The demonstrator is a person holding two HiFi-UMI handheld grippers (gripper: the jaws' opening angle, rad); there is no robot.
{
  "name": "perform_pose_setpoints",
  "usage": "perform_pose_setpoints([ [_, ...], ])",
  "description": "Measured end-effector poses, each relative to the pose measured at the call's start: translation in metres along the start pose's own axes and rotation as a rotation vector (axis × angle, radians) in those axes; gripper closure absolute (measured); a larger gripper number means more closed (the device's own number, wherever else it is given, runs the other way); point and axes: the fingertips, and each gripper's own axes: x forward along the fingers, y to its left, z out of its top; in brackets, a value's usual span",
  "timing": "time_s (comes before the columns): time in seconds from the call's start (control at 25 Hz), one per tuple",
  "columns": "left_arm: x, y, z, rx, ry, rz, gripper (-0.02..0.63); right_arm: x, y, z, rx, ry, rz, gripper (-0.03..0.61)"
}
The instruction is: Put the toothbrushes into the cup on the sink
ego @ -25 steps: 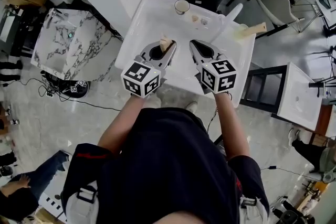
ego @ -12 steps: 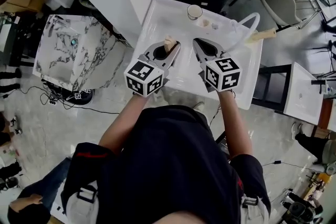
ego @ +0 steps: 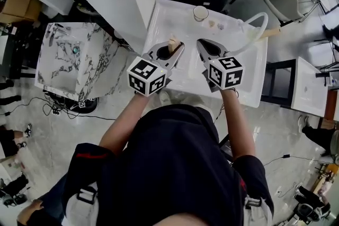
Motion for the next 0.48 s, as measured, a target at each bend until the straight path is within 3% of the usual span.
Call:
perform_pose_setpoints([
  [0.48, 0.034, 0.011, -0.003, -0.016, 0.044, -0.02, 0.6, 0.009, -0.023, 0.003, 0.041, -0.004, 0.013, 0.538],
])
